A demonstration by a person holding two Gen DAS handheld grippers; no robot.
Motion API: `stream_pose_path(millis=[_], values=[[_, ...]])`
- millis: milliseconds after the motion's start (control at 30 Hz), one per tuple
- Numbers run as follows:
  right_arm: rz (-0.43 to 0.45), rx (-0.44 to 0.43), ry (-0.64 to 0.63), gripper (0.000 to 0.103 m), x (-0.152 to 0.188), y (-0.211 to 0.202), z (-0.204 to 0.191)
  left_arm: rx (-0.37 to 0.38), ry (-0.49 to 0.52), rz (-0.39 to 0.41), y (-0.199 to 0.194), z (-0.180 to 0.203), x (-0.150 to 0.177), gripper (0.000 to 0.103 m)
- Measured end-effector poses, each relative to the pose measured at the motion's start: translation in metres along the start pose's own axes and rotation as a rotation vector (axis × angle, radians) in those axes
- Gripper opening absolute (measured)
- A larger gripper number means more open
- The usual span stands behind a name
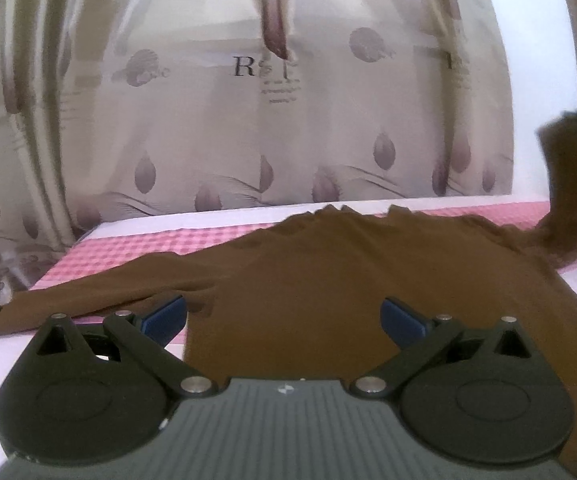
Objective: Fold small clothes
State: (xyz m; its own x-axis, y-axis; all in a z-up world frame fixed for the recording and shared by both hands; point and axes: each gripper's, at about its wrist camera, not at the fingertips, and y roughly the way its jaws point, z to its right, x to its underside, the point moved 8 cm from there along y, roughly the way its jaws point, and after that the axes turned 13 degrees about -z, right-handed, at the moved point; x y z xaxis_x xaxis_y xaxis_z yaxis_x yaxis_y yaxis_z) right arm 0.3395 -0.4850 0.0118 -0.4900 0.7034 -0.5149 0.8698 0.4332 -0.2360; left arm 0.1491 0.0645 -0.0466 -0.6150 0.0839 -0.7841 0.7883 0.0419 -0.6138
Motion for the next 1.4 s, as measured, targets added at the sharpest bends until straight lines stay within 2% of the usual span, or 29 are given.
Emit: stream_pose_path(millis=[133,300,500,667,933,1100,1267,1367,1400], values=[[-0.086,-0.154,-0.008,0.004,0.052,0.062,-0.059,-0.005,-0.027,0.004,-0.001,-0.018,0.003,0.102],[-0.211,-0.271,0.02,0.004,0.135,0.14,-0.115,-0.019,-0.042,-0.002,0.0,-0.041,0.01,0.102],[-0.373,-0.279,0.023,0.004,0.24,0.208,-0.141,-0.032,-0.071,-0.002,0.0,-0.07,0.018,0.102],[-0.477,-0.245,0.024,0.004,0.304,0.24,-0.142,-0.04,-0.098,-0.009,0.002,-0.092,0.025,0.102],[-0.565,-0.207,-0.039,0.004,0.348,0.25,-0.141,-0.036,-0.139,-0.012,0.006,-0.11,0.034,0.102],[-0.628,-0.184,-0.131,0.005,0.369,0.25,-0.142,-0.033,-0.145,-0.014,0.007,-0.111,0.036,0.102],[-0.741,-0.168,-0.158,0.009,0.393,0.251,-0.136,-0.035,-0.146,-0.002,0.006,-0.112,0.033,0.102],[-0.805,-0.173,-0.194,0.017,0.401,0.243,-0.139,-0.023,-0.153,0.013,0.007,-0.111,0.022,0.103],[-0.82,-0.199,-0.176,0.028,0.4,0.236,-0.139,-0.011,-0.157,0.019,0.007,-0.11,0.017,0.103]])
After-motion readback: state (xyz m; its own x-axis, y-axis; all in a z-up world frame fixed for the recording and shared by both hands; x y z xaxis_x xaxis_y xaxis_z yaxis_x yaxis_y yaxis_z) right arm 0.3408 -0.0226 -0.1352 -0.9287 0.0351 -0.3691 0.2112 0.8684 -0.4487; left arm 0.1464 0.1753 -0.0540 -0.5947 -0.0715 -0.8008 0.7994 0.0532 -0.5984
